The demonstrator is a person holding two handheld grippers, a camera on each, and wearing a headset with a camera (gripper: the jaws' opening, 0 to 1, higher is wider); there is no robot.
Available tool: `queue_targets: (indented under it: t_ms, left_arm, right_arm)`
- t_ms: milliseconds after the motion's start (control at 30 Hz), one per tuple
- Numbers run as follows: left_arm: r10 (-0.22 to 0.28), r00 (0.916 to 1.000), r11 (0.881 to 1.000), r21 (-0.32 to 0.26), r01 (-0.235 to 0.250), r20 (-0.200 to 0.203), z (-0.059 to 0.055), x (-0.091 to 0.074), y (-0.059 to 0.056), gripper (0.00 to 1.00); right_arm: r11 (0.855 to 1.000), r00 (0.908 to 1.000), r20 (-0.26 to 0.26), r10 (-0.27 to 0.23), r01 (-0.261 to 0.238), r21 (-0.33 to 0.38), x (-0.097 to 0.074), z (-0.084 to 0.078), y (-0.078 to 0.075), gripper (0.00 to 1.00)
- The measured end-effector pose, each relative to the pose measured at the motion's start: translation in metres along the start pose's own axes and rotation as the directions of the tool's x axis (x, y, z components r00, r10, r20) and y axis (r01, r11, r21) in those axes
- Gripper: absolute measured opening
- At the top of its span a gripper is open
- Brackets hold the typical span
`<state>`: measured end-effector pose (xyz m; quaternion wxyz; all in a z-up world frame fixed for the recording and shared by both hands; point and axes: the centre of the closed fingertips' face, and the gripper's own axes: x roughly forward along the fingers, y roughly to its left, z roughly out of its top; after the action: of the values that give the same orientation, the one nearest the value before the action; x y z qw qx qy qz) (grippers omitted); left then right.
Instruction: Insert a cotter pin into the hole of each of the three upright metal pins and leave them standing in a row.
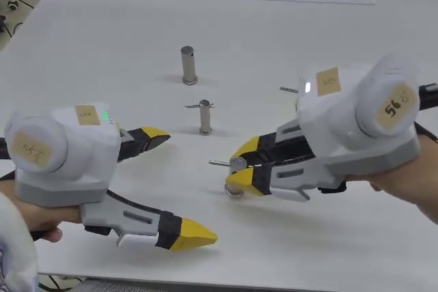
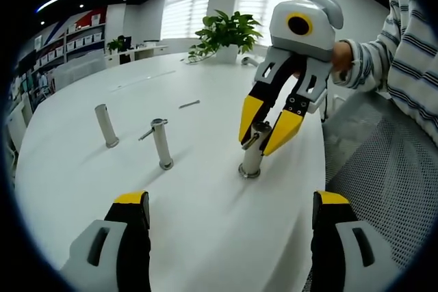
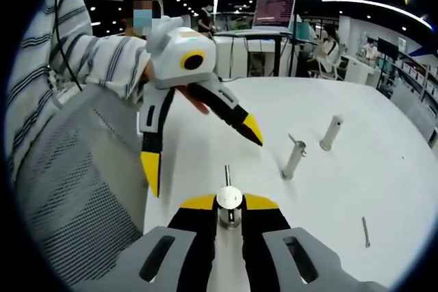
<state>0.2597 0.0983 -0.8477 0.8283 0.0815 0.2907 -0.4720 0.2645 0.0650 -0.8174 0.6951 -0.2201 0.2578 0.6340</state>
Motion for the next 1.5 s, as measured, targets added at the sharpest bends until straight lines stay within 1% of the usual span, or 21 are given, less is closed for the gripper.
queue_targets:
  t_ms: [133,267,367,567,767,1067,1267,1333,1367,1500]
  left_arm:
    - [0.001,1.0000,1.000,-0.006,-0.001,-0.006,-0.002,0.001,0.001,0.99]
    - [-0.009,0.9999,1.000,-0.007,0.009,-0.010,-0.003,0.002,0.000,0.99]
    - [-0.013,0.9997,1.000,-0.004,0.013,-0.018,-0.003,0.003,-0.001,0.99]
    - [-0.021,0.9989,1.000,-0.005,0.021,-0.041,-0.008,0.005,-0.002,0.99]
    - [-0.017,0.9991,1.000,-0.021,0.017,-0.040,-0.008,0.005,0.001,0.99]
    - [-0.010,0.9989,1.000,-0.029,0.009,-0.046,-0.010,0.003,0.004,0.99]
    - [-0.006,0.9978,0.999,-0.038,0.004,-0.065,-0.015,0.001,0.005,0.98]
    - [-0.005,0.9977,0.999,-0.041,0.002,-0.067,-0.016,0.000,0.005,0.98]
    - [-0.004,0.9977,0.999,-0.043,0.001,-0.067,-0.016,0.000,0.006,0.98]
    - [-0.001,0.9978,0.999,-0.055,-0.003,-0.066,-0.015,-0.001,0.006,0.98]
  right_arm:
    - [1.000,0.9998,-0.011,-0.017,0.017,-0.010,-0.007,0.000,-0.013,0.13]
    - [0.999,0.9986,-0.028,-0.044,0.044,-0.013,-0.014,-0.005,-0.031,0.13]
    - [0.998,0.9978,-0.032,-0.058,0.057,-0.017,-0.019,-0.008,-0.041,0.13]
    - [0.997,0.9956,-0.051,-0.078,0.077,-0.021,-0.025,-0.015,-0.059,0.13]
    - [0.996,0.9945,-0.064,-0.083,0.083,-0.012,-0.027,-0.022,-0.074,0.13]
    - [0.997,0.9939,-0.075,-0.080,0.080,-0.006,-0.026,-0.026,-0.088,0.13]
    - [0.997,0.9935,-0.089,-0.072,0.070,-0.022,-0.021,-0.030,-0.093,0.13]
    - [0.997,0.9933,-0.094,-0.067,0.065,-0.029,-0.021,-0.031,-0.092,0.13]
    - [0.998,0.9943,-0.085,-0.064,0.062,-0.027,-0.021,-0.029,-0.091,0.13]
    - [0.998,0.9953,-0.078,-0.059,0.057,-0.026,-0.020,-0.028,-0.092,0.13]
